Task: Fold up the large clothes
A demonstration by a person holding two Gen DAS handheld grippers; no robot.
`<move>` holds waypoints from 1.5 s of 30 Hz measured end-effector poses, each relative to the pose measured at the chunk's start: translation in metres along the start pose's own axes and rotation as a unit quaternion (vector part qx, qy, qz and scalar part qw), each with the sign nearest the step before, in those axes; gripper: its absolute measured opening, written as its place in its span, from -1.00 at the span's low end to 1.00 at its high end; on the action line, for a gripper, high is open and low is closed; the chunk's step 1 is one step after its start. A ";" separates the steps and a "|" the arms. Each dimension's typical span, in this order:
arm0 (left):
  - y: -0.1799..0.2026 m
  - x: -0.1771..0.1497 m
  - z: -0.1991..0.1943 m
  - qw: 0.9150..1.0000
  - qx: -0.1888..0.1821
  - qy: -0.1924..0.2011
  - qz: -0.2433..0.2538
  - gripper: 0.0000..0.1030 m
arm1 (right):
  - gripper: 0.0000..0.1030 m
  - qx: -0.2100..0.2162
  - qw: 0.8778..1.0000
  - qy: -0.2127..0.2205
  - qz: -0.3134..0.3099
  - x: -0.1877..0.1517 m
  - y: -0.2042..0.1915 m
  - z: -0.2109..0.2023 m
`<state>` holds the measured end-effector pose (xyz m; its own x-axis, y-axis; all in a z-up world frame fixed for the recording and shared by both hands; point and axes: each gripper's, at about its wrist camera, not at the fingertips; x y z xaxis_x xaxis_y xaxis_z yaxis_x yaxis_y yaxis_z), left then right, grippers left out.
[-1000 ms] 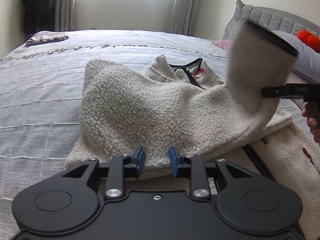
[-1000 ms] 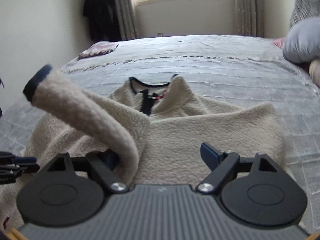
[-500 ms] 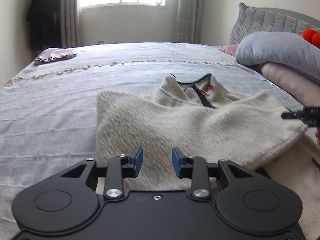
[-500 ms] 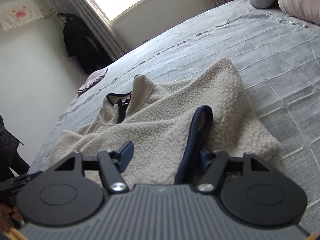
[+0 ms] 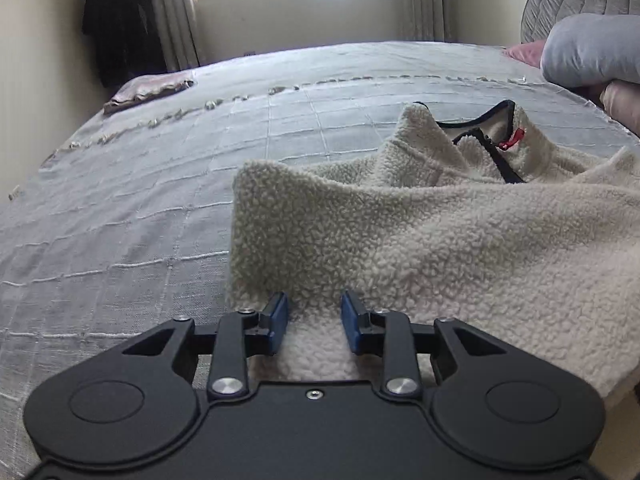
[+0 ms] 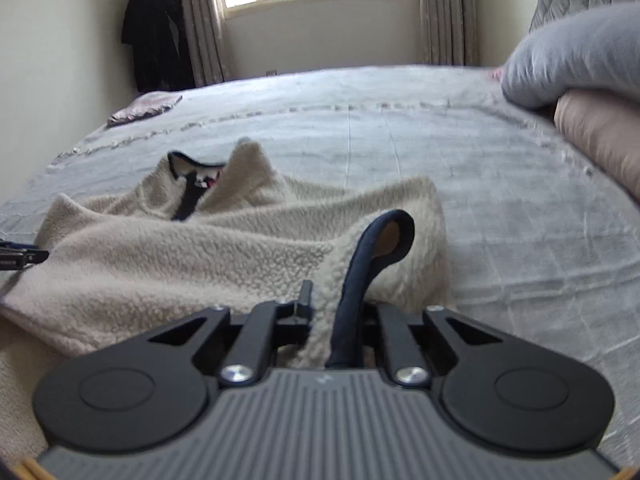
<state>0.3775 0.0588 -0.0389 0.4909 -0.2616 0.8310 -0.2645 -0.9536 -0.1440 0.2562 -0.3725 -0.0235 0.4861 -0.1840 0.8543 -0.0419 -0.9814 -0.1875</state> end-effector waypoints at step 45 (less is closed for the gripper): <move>-0.019 -0.099 -0.276 0.998 -0.043 -0.012 -0.035 1.00 | 0.92 0.011 0.999 -0.012 -0.033 -0.061 -0.004 -0.248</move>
<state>0.1044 0.1443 0.0296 0.5308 -0.1984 0.8239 -0.2980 -0.9538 -0.0377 0.0103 -0.3711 0.0448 0.5072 -0.1169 0.8539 0.0105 -0.9899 -0.1417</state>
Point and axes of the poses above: each gripper's, at about its wrist camera, not at the fingertips, and z roughly the way its jaws point, y to its right, x to its top, and after that the axes turned 8 degrees about y, right-handed
